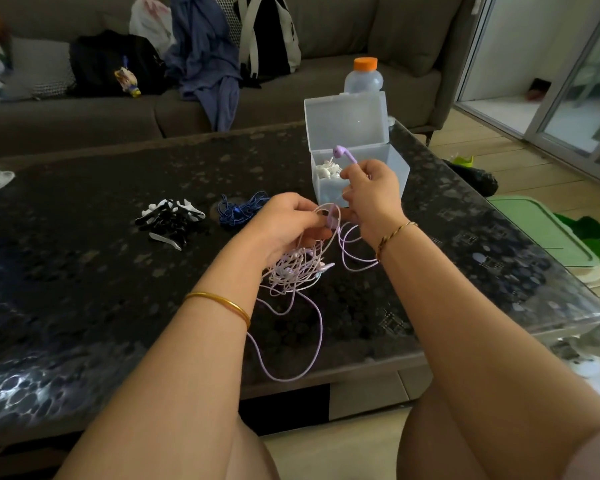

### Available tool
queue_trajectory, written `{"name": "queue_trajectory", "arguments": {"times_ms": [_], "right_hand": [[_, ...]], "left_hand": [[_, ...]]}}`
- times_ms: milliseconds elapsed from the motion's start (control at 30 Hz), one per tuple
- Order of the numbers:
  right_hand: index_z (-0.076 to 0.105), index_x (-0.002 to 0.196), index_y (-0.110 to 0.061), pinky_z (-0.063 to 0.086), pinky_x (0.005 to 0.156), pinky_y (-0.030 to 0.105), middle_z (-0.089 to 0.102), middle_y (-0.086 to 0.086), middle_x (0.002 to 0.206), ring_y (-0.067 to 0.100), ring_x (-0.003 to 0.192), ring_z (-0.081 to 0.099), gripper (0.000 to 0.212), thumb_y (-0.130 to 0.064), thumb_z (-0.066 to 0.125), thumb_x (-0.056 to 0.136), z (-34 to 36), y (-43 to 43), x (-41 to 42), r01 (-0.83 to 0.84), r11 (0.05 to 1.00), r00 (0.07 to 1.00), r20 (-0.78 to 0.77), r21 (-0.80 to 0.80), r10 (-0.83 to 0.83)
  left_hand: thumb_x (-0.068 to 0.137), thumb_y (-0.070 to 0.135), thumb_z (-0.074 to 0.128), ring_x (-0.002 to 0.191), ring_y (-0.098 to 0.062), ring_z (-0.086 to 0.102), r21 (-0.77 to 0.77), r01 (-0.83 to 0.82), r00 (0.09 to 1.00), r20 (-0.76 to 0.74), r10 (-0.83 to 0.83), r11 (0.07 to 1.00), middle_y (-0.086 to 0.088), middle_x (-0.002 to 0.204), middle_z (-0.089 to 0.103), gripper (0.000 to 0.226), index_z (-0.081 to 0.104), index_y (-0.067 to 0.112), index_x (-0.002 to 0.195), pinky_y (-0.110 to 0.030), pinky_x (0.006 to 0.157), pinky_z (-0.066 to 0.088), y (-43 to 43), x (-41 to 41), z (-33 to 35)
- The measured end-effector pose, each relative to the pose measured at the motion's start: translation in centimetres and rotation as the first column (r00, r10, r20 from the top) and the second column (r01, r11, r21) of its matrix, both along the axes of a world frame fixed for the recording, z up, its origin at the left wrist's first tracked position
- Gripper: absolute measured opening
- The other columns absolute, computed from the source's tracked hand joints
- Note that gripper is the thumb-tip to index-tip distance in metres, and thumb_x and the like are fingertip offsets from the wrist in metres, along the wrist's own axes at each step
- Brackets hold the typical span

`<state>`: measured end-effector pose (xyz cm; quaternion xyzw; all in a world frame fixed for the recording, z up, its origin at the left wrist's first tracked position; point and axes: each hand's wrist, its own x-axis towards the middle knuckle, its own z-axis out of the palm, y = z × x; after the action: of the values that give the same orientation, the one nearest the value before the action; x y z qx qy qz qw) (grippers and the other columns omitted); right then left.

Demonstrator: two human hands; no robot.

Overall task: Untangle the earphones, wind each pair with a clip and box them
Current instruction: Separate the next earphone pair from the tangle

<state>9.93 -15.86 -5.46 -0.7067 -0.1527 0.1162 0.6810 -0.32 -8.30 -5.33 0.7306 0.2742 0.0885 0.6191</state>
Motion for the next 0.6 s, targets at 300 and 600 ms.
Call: {"name": "queue_trajectory", "arguments": {"times_ms": [300,600], "right_hand": [[0.057,0.103,-0.009,0.055,0.061,0.024,0.056,0.006,0.099,0.018,0.086,0.057,0.018,-0.020,0.042,0.100,-0.6,-0.2,1.1,0.149,0.987,0.988,0.039,-0.065,-0.147],[0.060,0.098,-0.010,0.059,0.069,0.032,0.050,0.006,0.078,0.012,0.063,0.051,0.015,-0.020,0.049,0.097,1.1,-1.2,0.5,-0.010,0.973,0.950,-0.300,0.232,0.082]], "left_hand": [[0.093,0.003,0.054,0.068,-0.008,0.055,-0.245,0.153,0.987,0.001,-0.158,0.957,-0.001,0.077,0.060,0.018,0.065,0.003,0.108,-0.021,0.066,0.048,-0.1,-0.5,0.7],[0.086,0.029,0.068,0.063,-0.009,0.040,0.155,0.109,0.991,-0.098,-0.094,0.982,0.004,0.075,0.053,0.016,0.068,0.018,0.098,-0.025,0.058,0.036,0.5,-0.8,-0.1]]}}
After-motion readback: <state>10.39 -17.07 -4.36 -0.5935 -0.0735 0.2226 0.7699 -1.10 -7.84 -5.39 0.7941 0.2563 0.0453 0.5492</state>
